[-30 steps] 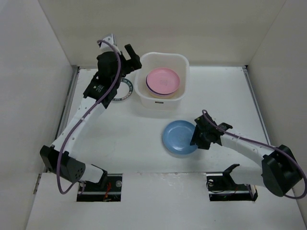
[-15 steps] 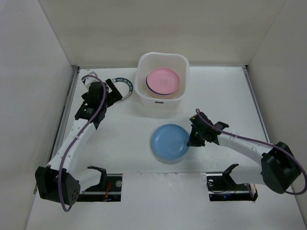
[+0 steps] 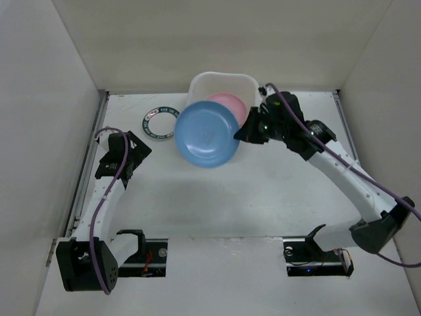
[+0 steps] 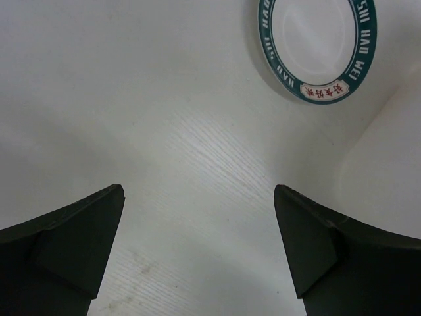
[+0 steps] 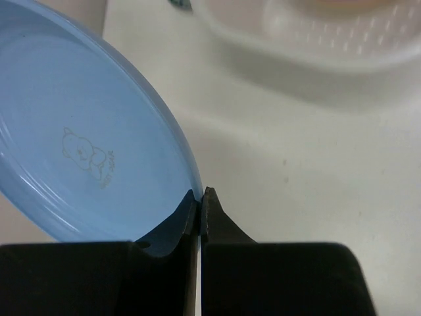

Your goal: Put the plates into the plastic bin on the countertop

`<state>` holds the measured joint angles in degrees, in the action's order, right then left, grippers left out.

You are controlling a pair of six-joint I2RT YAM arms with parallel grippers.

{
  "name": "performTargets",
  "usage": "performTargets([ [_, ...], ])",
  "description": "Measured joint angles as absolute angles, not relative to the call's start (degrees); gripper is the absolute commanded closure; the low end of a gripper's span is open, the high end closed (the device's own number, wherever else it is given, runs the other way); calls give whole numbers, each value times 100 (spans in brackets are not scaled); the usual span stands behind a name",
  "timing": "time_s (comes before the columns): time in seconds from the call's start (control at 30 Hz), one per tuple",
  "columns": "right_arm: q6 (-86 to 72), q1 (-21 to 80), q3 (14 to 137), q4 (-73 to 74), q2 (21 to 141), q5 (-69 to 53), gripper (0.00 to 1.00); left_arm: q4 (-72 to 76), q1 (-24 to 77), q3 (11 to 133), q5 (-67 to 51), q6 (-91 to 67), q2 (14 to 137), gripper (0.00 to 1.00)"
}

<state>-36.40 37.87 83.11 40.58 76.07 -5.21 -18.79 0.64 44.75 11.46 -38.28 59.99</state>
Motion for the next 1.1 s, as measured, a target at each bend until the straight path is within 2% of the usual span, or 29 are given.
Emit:
performTargets([
  [0.27, -3048, 2838, 10973, 4110, 10092, -268, 99, -1938, 27, 4327, 834, -3959, 5754, 0],
  [0.47, -2685, 2580, 12182, 4340, 11662, 454, 99, -1955, 5, 4254, 718, -4025, 5483, 0],
  [0.67, -2486, 2512, 12700, 4464, 12309, 864, 99, -1957, -141, 4086, 598, -4088, 5365, 0],
  [1.1, -2196, 2491, 12949, 4442, 12923, 1632, 93, -1977, -427, 4010, 395, -4091, 5384, 0],
])
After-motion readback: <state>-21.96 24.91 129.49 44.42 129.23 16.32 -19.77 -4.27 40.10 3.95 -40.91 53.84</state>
